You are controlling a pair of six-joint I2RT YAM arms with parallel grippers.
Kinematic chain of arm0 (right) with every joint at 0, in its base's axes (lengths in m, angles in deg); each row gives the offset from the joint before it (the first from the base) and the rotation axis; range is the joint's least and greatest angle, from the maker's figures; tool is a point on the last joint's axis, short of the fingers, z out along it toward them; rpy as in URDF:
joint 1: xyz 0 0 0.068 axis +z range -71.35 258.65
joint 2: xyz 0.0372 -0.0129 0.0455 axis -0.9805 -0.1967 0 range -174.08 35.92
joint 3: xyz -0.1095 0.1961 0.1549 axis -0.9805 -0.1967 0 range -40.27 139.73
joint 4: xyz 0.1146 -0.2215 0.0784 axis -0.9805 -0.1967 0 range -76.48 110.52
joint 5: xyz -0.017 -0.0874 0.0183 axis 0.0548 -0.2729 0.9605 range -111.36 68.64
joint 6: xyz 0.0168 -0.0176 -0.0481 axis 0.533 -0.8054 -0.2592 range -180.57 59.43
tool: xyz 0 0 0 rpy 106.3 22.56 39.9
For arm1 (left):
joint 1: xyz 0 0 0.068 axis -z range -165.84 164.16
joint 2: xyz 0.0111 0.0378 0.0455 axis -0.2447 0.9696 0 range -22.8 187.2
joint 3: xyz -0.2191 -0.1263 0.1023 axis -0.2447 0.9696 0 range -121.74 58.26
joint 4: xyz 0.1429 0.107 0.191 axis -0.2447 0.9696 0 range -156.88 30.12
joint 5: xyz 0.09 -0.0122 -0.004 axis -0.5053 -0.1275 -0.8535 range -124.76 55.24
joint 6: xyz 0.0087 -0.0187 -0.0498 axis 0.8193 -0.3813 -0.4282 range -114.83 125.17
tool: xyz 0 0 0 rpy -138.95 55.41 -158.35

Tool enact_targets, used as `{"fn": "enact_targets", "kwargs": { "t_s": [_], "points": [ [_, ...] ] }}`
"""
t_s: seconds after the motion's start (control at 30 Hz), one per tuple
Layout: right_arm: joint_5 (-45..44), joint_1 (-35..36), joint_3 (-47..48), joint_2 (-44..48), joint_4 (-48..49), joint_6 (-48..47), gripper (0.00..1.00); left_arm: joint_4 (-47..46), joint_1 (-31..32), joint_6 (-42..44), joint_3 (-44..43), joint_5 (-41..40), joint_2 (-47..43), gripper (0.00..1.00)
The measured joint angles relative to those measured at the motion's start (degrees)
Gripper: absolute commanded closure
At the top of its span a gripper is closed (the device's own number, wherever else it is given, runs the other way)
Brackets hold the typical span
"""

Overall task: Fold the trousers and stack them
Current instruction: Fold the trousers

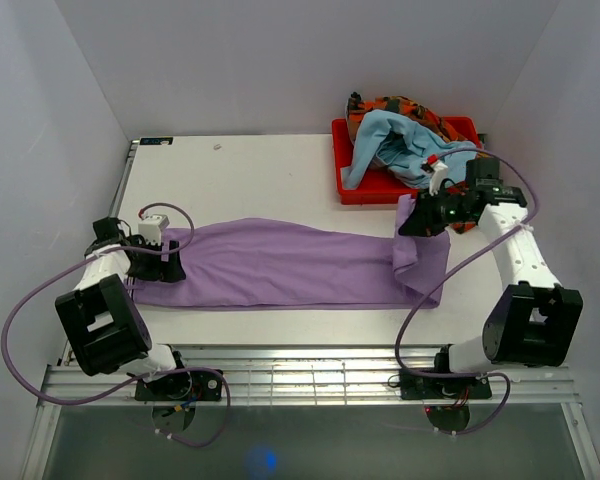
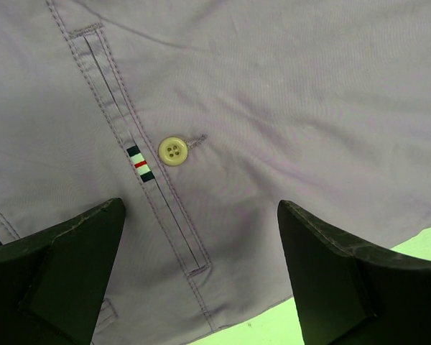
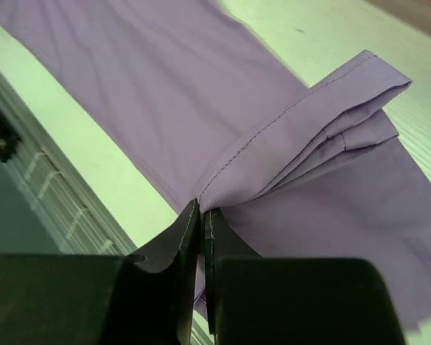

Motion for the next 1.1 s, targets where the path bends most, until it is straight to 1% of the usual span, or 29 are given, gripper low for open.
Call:
{"fn": "enact_targets", "kwargs": {
  "t_s": [0.13, 0.23, 0.37, 0.53, 0.83, 1.1],
  "points": [
    [1.05, 9.92, -6.29, 0.61, 10.93, 10.99, 0.92, -0.46, 0.0, -0.02, 0.22, 0.0, 0.0, 0.02],
    [0.79, 16.81, -9.31, -0.07, 18.67, 18.58, 0.92, -0.61, 0.0, -0.02, 0.44, -0.07, 0.0, 0.02],
    [-0.09, 23.02, -10.8, -1.66, 27.82, 26.03, 0.92, -0.81, 0.0, -0.02, 0.48, -0.09, 0.04, 0.02],
    [-0.85, 26.99, -10.8, -5.01, 35.93, 31.08, 0.92, -1.14, 0.0, -0.13, 0.48, -0.11, 1.01, 0.02],
    [-1.31, 32.63, -10.8, -9.9, 44.74, 37.99, 0.92, -1.86, 0.0, -0.61, 0.39, -0.09, 2.14, 0.02],
    [-1.81, 37.18, -10.05, -15.47, 47.82, 40.44, 0.92, -2.16, 0.0, -0.66, 0.17, -0.09, 2.69, 0.02]
  ]
}}
